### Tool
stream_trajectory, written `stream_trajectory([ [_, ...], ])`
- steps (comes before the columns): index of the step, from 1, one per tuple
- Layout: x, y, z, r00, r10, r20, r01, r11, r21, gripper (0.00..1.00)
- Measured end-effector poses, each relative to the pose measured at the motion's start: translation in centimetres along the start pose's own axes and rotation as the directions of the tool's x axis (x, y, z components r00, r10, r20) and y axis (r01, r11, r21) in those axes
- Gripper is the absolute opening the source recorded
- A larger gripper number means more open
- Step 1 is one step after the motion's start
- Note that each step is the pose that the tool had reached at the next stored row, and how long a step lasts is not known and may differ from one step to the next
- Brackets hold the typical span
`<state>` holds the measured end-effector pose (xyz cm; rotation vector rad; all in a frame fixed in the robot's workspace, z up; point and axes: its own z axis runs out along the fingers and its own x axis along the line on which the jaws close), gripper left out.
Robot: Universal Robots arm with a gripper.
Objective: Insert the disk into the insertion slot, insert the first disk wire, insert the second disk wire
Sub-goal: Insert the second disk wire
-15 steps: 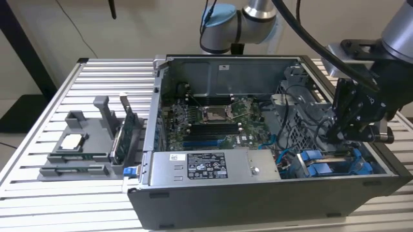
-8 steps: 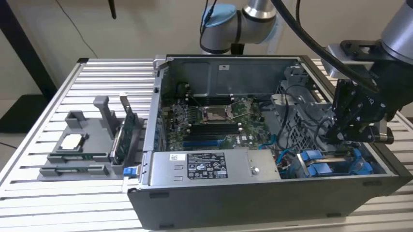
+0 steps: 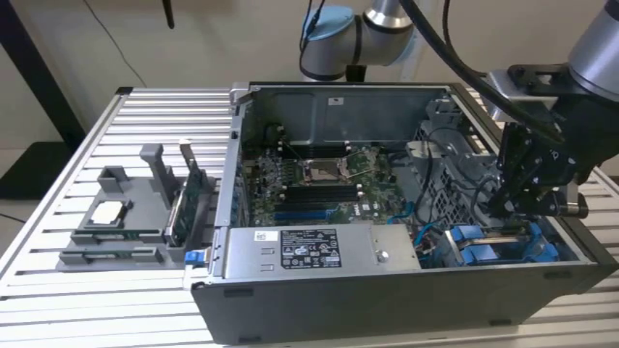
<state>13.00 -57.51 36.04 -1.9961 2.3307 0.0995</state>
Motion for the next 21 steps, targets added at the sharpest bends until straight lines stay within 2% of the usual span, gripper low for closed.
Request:
stream_trajectory([
  [6,0.07,-0.06,0.80,1.0000,-0.001,0.0013,0.001,1.0000,0.0091,0.16],
  [11,0.03,-0.48,1.16,1.0000,-0.001,0.0013,0.001,0.9999,0.0110,0.16],
  [21,0.14,-0.80,1.90,1.0000,-0.003,0.0024,0.003,0.9998,0.0203,0.16],
])
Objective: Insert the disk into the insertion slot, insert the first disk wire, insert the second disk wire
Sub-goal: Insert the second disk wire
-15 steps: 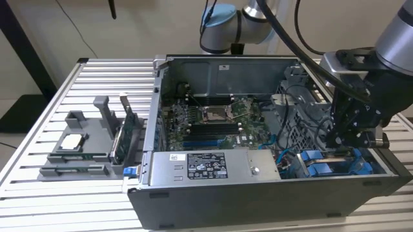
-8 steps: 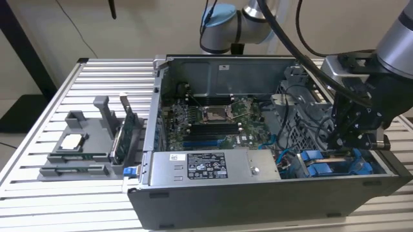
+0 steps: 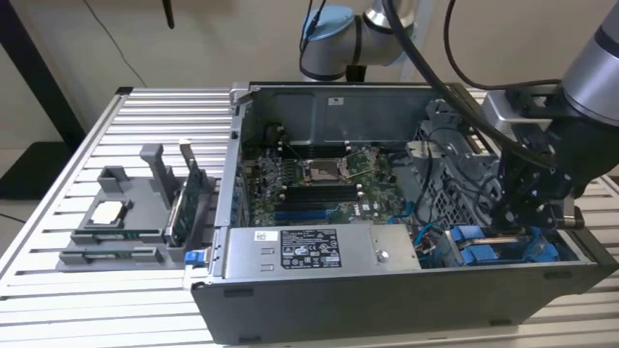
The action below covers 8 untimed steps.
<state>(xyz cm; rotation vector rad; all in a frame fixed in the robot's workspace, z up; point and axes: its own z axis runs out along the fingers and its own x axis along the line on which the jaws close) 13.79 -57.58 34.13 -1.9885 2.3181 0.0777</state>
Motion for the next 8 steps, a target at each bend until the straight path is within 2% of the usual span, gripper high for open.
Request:
stream_trajectory([
  [5,0.26,-0.13,-0.10,1.0000,0.000,0.0004,0.000,1.0000,0.0003,0.16],
  [6,0.28,-0.16,-0.82,1.0000,0.000,0.0029,0.000,1.0000,-0.0002,0.16],
  [8,0.30,-0.15,-0.94,1.0000,0.000,0.0033,0.000,1.0000,0.0006,0.16],
])
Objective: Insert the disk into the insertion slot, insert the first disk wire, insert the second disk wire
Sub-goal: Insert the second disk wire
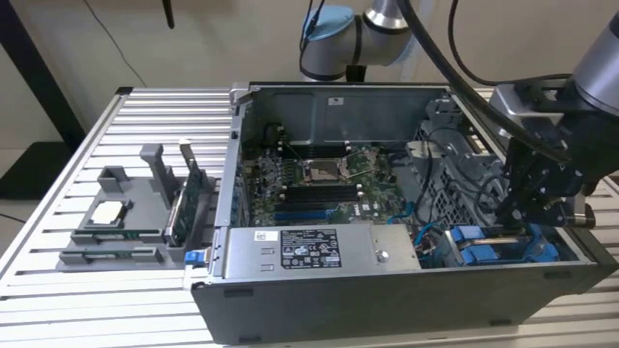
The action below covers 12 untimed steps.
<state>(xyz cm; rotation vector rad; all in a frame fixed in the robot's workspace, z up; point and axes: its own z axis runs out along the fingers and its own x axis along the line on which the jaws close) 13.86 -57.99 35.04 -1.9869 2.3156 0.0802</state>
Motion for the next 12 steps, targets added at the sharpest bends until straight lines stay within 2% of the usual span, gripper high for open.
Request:
stream_trajectory([
  [3,0.06,0.21,-0.02,1.0000,-0.001,0.0016,0.001,0.9999,0.0131,0.16],
  [9,0.66,1.21,-0.21,1.0000,-0.003,0.0034,0.003,0.9997,0.0258,0.16],
  [12,0.83,1.96,-0.31,1.0000,-0.004,0.0052,0.004,0.9993,0.0369,0.16],
])
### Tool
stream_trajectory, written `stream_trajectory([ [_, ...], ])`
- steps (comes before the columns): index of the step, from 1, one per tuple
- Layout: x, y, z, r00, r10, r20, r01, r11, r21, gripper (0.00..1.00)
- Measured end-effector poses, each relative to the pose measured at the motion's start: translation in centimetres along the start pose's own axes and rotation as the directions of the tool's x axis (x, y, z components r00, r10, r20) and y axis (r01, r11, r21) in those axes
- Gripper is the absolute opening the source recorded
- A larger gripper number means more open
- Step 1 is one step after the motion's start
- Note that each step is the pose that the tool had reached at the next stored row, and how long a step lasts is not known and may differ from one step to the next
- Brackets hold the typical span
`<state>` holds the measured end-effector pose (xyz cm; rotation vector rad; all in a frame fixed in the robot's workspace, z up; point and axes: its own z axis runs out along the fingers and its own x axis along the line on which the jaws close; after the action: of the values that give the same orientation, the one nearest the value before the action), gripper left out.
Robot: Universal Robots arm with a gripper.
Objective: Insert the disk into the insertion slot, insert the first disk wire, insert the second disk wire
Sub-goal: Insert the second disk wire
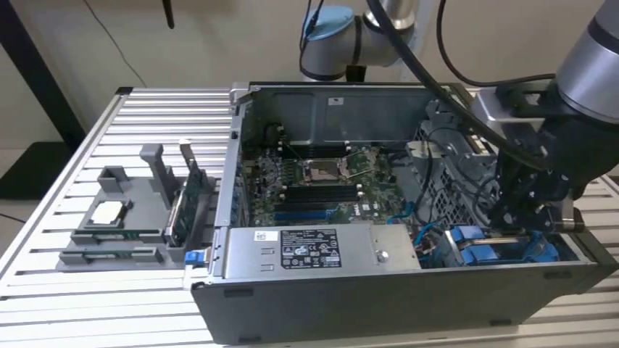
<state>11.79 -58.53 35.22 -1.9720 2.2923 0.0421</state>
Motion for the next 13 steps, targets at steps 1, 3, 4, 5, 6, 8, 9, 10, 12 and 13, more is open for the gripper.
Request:
stream_trajectory([
  [1,0.02,0.08,-0.02,1.0000,0.000,0.0003,0.000,1.0000,0.0030,0.16],
  [3,0.03,0.09,-0.02,1.0000,0.000,0.0006,0.000,1.0000,0.0040,0.16],
  [4,0.02,0.09,-0.02,1.0000,-0.001,0.0006,0.001,1.0000,0.0042,0.16],
  [5,0.02,0.09,-0.02,1.0000,-0.001,0.0006,0.001,1.0000,0.0043,0.16],
  [6,0.02,0.09,-0.02,1.0000,-0.001,0.0006,0.001,1.0000,0.0044,0.16],
  [8,0.02,0.11,-0.01,1.0000,-0.001,0.0010,0.001,1.0000,0.0086,0.16],
  [9,0.02,0.12,-0.03,1.0000,-0.002,0.0008,0.002,0.9999,0.0166,0.16],
  [10,0.02,0.14,-0.03,1.0000,-0.003,0.0001,0.003,0.9996,0.0279,0.16],
  [12,0.03,0.24,0.01,1.0000,-0.007,-0.0030,0.007,0.9981,0.0610,0.16],
  [13,0.03,0.29,0.01,0.9999,-0.009,-0.0051,0.009,0.9968,0.0796,0.16],
])
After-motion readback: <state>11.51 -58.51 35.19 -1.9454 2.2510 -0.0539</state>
